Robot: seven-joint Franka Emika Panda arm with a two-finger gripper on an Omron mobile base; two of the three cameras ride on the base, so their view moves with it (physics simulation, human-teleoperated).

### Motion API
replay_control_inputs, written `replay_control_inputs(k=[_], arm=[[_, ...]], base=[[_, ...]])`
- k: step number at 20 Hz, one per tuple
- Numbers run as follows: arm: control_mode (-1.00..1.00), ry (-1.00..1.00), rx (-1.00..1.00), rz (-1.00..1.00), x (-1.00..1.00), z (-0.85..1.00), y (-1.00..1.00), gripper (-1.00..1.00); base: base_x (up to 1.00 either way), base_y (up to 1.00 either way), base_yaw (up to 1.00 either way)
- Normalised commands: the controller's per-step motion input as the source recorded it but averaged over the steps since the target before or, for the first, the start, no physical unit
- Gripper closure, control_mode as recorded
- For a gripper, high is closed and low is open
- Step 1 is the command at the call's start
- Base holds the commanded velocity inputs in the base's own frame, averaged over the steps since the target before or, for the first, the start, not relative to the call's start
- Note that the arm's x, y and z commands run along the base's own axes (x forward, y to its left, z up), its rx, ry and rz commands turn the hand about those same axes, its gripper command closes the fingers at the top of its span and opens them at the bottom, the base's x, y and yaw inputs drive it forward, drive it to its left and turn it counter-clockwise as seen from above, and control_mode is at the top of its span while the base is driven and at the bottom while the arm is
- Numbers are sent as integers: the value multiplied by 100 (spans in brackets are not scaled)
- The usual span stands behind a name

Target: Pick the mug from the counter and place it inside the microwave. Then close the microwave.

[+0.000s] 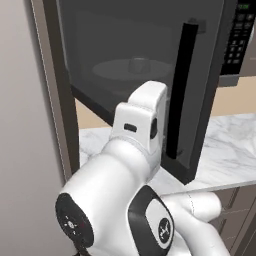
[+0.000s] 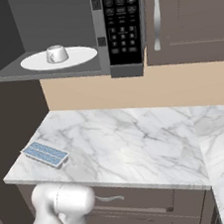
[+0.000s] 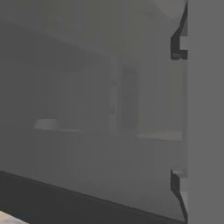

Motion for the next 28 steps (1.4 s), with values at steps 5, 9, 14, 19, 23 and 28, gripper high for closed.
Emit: replay_control_inputs(k=[5,9,14,19,23,28], arm=[[-100,6,0,11,35,9,-56,-100],[-100,8,0,10,39,8,-56,-100],[-100,7,0,10,40,8,-55,-100],[-100,6,0,9,43,11,-50,-100],[-100,7,0,7,49,18,-37,-100],[-100,6,0,5,50,18,-26,-100]], base=[[0,0,0],[0,0,0],[0,0,0],[0,0,0],[0,0,0],[0,0,0]])
